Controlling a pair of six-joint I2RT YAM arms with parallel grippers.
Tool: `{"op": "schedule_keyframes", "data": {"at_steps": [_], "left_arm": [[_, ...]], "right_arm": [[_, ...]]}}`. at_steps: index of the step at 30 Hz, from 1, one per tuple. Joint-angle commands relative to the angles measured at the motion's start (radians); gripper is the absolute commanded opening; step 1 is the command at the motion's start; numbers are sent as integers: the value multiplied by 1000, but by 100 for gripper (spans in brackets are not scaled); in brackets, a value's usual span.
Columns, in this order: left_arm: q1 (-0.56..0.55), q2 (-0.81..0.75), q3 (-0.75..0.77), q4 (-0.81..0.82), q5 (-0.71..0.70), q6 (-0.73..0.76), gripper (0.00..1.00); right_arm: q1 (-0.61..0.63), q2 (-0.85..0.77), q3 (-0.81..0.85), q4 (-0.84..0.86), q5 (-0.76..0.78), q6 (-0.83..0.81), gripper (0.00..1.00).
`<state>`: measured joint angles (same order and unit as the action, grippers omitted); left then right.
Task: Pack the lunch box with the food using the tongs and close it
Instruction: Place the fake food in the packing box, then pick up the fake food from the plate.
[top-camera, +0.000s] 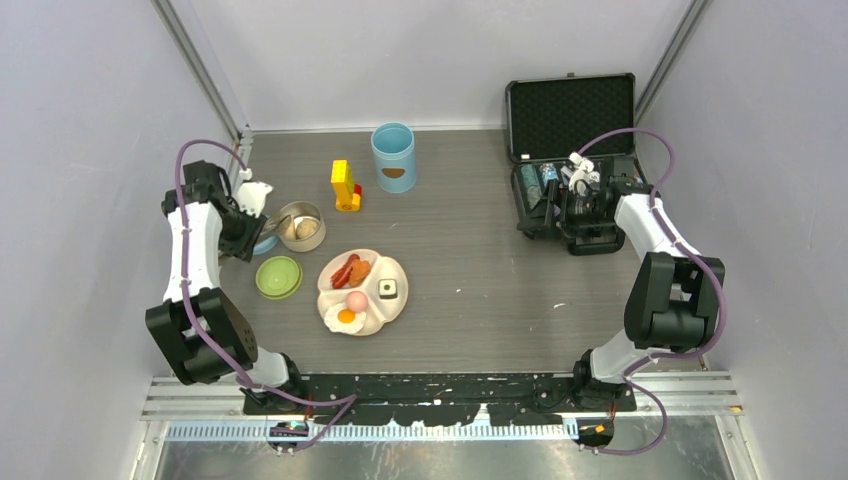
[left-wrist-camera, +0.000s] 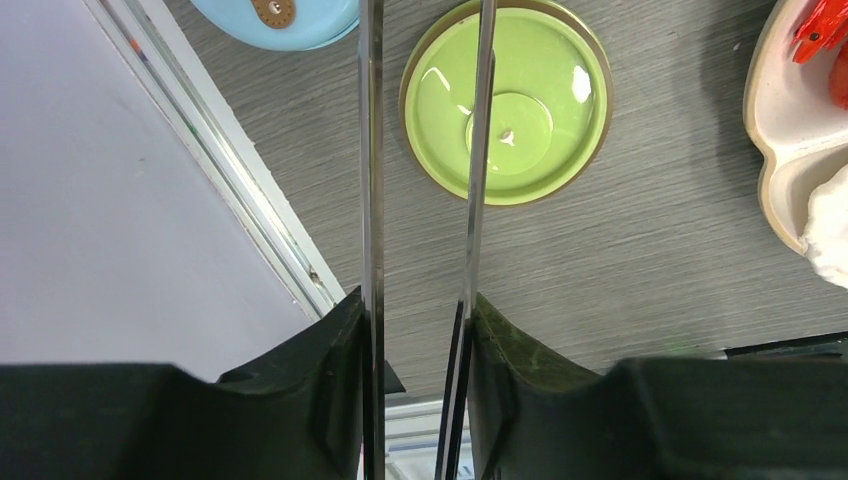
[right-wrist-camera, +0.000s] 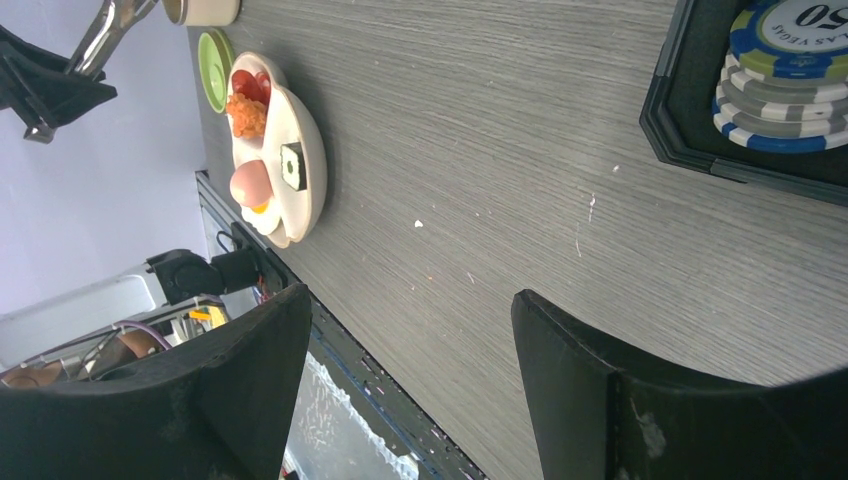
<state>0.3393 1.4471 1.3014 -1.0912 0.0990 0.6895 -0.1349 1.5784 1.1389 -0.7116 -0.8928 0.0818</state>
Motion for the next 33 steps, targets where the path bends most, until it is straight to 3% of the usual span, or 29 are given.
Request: {"op": "schedule_keyframes", "data": {"at_steps": [1,8,17,27,33], "left_arm": [[-11,-7,1,26,-15,16,39],[-12,-22,38,7,4,3,42],[-36,-91,157,-110,155,18,43],[-322,-289,15,-243,158,247,50],[-535,-329,-39,-271,79,282,50]], "right_arm": [[-6,-2,7,19,-21,-5,78],[-8,-6,5,20,-23,-4,78],[-8,-5,7,20,-27,-1,78],[-8,-10,7,21,-31,0,78],[-8,-8,8,20,-34,3,78]]}}
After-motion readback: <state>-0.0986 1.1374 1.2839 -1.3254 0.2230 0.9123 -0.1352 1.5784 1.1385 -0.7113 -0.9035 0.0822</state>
